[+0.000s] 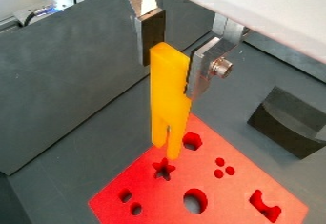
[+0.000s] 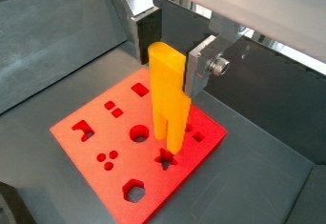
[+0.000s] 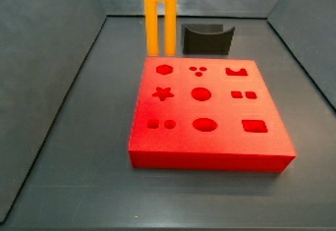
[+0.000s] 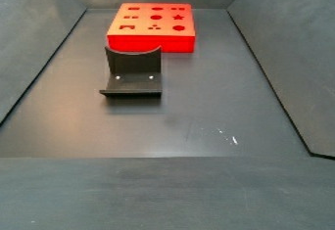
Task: Insert the square-circle object.
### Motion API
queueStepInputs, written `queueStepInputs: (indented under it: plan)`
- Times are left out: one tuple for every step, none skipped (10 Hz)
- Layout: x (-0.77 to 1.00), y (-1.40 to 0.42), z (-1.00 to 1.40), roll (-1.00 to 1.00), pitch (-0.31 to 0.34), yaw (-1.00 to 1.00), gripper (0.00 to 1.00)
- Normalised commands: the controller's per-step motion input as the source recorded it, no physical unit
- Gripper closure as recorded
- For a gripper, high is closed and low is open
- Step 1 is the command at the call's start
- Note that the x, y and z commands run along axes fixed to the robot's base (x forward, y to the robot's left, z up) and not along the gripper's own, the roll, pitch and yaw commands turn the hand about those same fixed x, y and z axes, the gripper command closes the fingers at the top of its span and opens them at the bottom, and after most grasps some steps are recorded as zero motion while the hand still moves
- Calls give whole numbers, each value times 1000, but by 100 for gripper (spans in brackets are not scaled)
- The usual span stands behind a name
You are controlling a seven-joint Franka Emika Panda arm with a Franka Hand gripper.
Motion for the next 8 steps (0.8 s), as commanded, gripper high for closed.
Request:
queueStepInputs:
  plan:
    - [-37, 0, 0, 0, -4, 0, 100]
    - [97, -46, -34, 0, 0, 0, 100]
    - [134, -574, -291, 217, 0, 51, 100]
    - [306, -743, -291, 273, 0, 26, 100]
    - [357, -811, -463, 237, 0, 0, 100]
    - [397, -769, -457, 266, 0, 0, 100]
    - [394, -757, -474, 284, 0, 0, 100]
    - [214, -846, -526, 267, 17, 0, 100]
